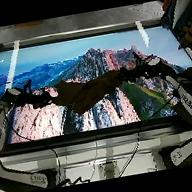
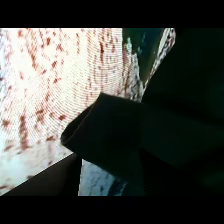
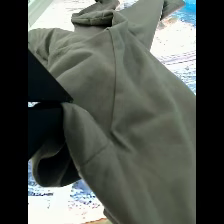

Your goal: Fold the clothes and pants, and hang the long-sleeved shirts on hangers.

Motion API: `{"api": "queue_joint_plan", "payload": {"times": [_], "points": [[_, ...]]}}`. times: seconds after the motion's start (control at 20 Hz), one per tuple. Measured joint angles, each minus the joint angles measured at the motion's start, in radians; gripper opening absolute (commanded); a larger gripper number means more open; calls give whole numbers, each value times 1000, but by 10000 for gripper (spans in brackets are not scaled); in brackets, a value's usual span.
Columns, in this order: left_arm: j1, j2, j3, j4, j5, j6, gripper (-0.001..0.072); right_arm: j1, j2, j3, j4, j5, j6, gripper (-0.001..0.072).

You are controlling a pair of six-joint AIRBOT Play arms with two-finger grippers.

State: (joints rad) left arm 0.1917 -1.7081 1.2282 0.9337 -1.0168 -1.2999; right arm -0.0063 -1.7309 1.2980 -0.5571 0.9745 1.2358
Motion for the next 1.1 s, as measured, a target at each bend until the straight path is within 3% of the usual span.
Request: {"api": "queue_joint_plan", "payload": {"times": [0.1,0.15,0.6,1.1], "points": [[-6,-19,0,-27,46,0,83,0,2,0,-1,2,0,13],[-8,-26,0,-26,63,1,12,0,5,1,-1,3,0,12],[3,78,159,-53,98,43,12,-71,160,124,-118,86,-7,12],[31,552,260,-55,228,58,12,-116,501,385,-304,137,-8,13]]}}
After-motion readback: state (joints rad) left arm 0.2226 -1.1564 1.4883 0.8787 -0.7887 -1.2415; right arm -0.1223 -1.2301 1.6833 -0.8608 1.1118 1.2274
